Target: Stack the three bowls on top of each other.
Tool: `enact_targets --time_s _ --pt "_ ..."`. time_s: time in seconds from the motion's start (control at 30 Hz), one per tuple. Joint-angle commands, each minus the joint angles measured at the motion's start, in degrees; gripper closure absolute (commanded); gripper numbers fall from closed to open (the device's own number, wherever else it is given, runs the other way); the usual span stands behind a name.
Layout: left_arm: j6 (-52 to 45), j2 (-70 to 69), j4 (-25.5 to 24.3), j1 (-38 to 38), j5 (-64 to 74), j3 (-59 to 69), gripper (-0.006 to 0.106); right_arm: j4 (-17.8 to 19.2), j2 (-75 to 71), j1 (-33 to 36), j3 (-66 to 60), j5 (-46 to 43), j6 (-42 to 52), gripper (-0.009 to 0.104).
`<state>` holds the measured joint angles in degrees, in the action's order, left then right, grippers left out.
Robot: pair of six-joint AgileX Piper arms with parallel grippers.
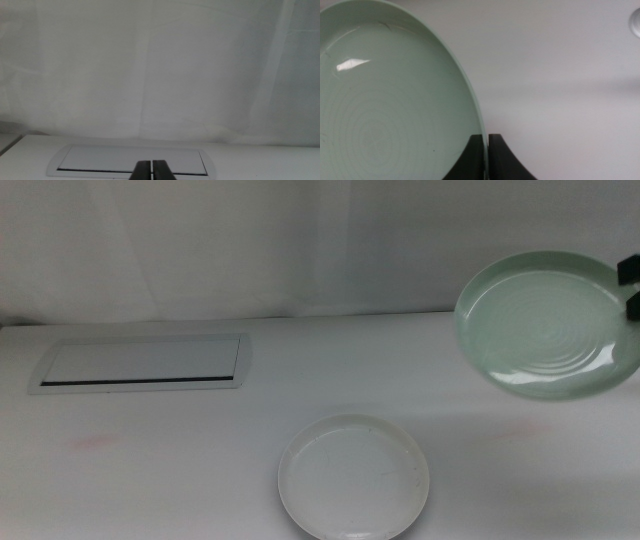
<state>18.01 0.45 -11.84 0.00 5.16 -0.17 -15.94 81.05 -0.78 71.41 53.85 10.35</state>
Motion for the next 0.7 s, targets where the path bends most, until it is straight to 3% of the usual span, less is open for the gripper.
enact_targets --time_s 0.0,0.3,0.67 --pt "0.5 -2.2 0.2 0.0 -0.2 1.7 0.103 -0.9 -4.0 2.6 -3.6 -0.4 0.4 0.098" --pt "0.5 -2.2 0.2 0.0 0.2 1.7 0.103 -0.7 -5.1 16.6 -9.9 -6.7 -5.3 0.098" --pt "0.5 -2.2 0.2 0.0 0.0 1.7 0.103 0.0 8.0 29.0 -9.9 -14.7 -10.3 0.098"
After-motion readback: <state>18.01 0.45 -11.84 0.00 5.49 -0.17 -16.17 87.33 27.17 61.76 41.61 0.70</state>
